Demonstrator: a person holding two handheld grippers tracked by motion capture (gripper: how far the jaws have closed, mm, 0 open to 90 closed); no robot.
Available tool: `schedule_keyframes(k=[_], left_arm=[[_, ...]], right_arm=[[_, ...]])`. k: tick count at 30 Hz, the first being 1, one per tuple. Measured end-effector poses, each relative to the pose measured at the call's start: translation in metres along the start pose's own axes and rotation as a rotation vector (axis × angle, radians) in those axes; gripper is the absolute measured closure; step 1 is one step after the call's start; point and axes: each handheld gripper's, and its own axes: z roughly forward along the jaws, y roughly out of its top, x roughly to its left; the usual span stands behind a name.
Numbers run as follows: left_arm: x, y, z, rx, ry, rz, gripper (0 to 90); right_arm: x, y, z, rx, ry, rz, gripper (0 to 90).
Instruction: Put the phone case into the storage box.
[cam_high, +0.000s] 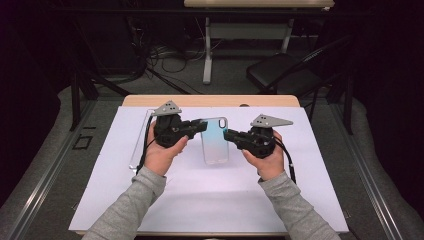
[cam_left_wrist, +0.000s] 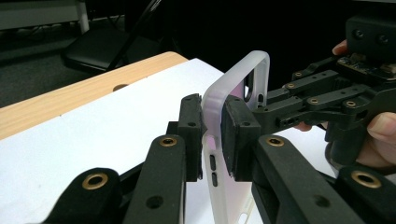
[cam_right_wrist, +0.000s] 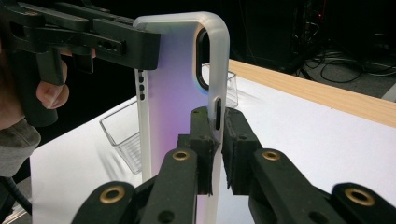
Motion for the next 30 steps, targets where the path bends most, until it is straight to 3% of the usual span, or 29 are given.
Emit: schedule_keyframes(k=[12,30], left_arm=[[0.0064,0.0004,-0.0010,0.005,-0.046,0.008,80.6],[0.0100,0.0021,-0.0007,0.011,-0.072,0.004,81.1]], right_arm=[[-0.0004,0.0001,-0.0002,-0.002,0.007,-0.001,83.8],[-0.0004,0.0000,0.0000,-0.005,0.004,-0.002,83.7]])
